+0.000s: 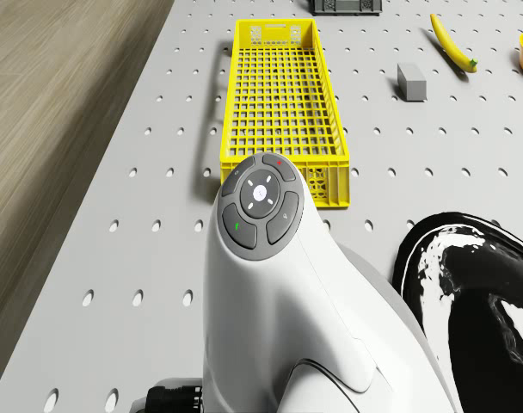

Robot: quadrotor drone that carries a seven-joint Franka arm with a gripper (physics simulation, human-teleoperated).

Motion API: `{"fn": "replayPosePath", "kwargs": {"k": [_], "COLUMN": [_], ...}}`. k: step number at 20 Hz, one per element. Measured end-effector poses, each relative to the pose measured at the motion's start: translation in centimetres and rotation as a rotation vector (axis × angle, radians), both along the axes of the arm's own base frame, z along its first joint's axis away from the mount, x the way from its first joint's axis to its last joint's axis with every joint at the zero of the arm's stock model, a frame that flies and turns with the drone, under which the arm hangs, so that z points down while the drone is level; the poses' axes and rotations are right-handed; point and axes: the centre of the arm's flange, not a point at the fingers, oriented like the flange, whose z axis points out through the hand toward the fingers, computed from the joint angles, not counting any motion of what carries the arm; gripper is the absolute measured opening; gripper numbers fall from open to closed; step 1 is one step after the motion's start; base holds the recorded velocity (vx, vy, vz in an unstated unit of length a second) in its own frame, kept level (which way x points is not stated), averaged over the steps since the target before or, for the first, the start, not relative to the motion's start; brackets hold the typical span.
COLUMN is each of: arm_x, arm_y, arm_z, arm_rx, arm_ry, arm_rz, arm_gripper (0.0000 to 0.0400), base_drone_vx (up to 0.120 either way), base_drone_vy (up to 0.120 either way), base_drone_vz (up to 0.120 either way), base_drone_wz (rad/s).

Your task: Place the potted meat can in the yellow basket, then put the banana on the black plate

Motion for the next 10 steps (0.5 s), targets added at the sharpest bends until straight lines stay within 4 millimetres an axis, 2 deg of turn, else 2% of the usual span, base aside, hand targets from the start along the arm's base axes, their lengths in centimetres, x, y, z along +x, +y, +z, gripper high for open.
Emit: {"fn": "replayPosePath", "kwargs": {"k": [3,6,10], "arm_x": [0.0,0.0,0.0], "arm_y": [0.0,0.0,0.0], "arm_z": [0.0,0.0,0.0], "arm_rx": [0.0,0.0,0.0], "arm_ry": [0.0,0.0,0.0], "arm_rz": [0.0,0.0,0.0], "arm_gripper": [0.04,0.04,0.04], "base_drone_vx": [0.12,0.12,0.12], "base_drone_vy": [0.0,-0.107,-0.02], "base_drone_vz": [0.0,0.0,0.0], "base_drone_wz": [0.0,0.0,0.0]}}
